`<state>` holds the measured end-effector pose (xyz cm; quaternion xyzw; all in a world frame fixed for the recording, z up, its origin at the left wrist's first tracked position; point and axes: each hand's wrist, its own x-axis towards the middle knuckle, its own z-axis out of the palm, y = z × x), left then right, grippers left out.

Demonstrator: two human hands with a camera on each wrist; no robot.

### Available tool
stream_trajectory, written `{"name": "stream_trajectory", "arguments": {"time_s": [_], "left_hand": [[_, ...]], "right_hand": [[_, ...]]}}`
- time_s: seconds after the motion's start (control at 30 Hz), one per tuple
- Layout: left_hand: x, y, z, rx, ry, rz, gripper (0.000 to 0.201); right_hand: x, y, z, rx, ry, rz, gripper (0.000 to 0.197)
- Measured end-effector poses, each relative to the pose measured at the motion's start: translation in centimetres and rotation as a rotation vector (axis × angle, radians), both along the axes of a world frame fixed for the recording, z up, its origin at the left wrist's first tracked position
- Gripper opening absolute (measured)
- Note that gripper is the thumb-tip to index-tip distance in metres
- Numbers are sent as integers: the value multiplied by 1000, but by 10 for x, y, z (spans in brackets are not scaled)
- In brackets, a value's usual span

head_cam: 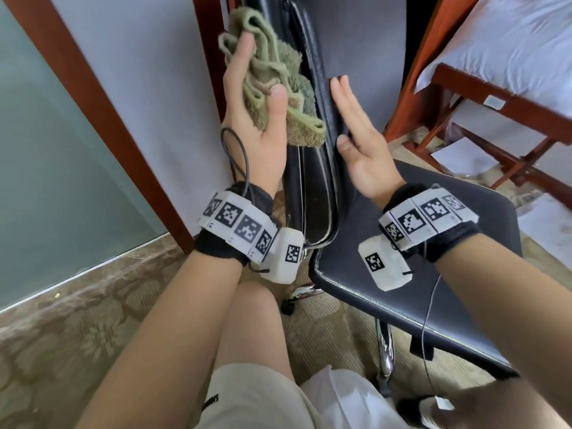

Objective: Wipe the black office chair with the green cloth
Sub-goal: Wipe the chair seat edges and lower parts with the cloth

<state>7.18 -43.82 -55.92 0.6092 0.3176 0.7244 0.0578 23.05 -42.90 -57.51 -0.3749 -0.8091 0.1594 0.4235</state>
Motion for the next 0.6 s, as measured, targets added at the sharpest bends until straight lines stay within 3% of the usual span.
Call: {"name": "stream_trajectory", "arguments": {"time_s": [0.37,0.5,0.6], "left_hand": [[7,-20,-35,-211,-58,-30,43],[7,-21,-32,-177,-50,-4,45],[7,-15,-10,-95,-90,27,43]], "right_hand": [[-3,-10,6,-62,-2,-61,67],[-3,-13,6,-81,-7,-80,68],[-2,-14,8,-89,-36,-72,67]]}}
